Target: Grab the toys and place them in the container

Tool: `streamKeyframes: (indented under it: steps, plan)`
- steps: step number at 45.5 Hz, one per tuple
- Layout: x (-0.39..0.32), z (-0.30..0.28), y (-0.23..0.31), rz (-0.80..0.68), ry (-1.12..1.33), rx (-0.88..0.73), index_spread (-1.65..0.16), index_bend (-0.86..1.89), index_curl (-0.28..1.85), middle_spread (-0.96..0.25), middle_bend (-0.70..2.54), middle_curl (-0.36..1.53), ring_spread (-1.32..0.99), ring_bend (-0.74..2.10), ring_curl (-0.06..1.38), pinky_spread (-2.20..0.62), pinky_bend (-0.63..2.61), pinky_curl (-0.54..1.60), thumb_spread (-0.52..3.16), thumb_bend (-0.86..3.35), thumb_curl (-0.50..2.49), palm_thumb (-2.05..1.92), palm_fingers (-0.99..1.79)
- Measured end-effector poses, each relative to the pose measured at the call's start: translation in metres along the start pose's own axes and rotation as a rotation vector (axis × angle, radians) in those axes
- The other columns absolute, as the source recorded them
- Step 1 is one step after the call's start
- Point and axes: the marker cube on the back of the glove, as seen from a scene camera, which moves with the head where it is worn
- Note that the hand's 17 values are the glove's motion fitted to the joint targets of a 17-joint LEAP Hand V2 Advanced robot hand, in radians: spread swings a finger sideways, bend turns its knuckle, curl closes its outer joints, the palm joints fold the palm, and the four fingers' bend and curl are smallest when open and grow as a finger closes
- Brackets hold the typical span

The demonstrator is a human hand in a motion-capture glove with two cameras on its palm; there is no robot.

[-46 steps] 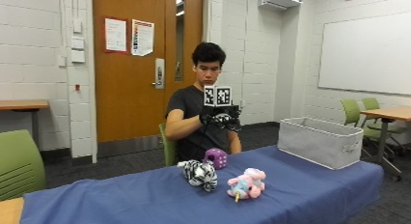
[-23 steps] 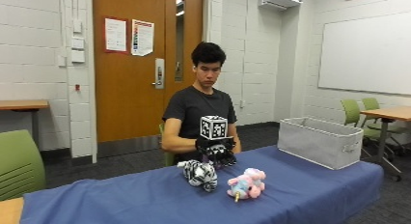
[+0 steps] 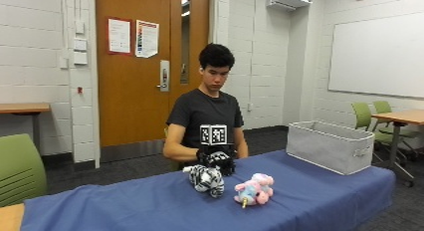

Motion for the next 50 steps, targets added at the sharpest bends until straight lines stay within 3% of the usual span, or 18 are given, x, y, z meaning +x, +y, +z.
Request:
streamKeyframes:
  steps: [6, 11, 22, 32, 50]
  plan:
    - [-0.002, -0.007, 0.000, 0.015, 0.012, 0.140, -0.36, 0.20, 0.39, -0.22, 0.25, 0.33, -0.45, 0.64, 0.33, -0.32, 0.74, 0.36, 1.27, -0.01, 0.18, -0.01, 0.88]
    - [-0.003, -0.013, -0.003, 0.019, 0.008, 0.173, -0.34, 0.39, 0.47, -0.25, 0.29, 0.36, -0.42, 0.71, 0.37, -0.41, 0.73, 0.37, 1.31, 0.03, 0.21, 0.10, 1.25]
    - [0.007, -0.015, -0.024, 0.014, -0.054, 0.079, -0.29, 0.65, 0.63, -0.31, 0.65, 0.51, -0.40, 1.00, 0.49, -0.45, 0.72, 0.39, 1.36, 0.11, 0.29, 0.29, 1.50]
    - [0.004, -0.029, -0.047, -0.052, -0.115, -0.104, -0.25, 0.79, 0.73, -0.31, 0.98, 0.63, -0.36, 1.21, 0.56, -0.46, 0.83, 0.45, 1.33, 0.16, 0.39, 0.45, 1.45]
    - [-0.105, -0.228, -0.149, -0.231, -0.120, 0.070, -0.20, 0.94, 0.83, -0.27, 1.18, 0.69, -0.33, 1.37, 0.58, -0.46, 0.94, 0.50, 1.44, 0.10, 0.41, 0.37, 1.33]
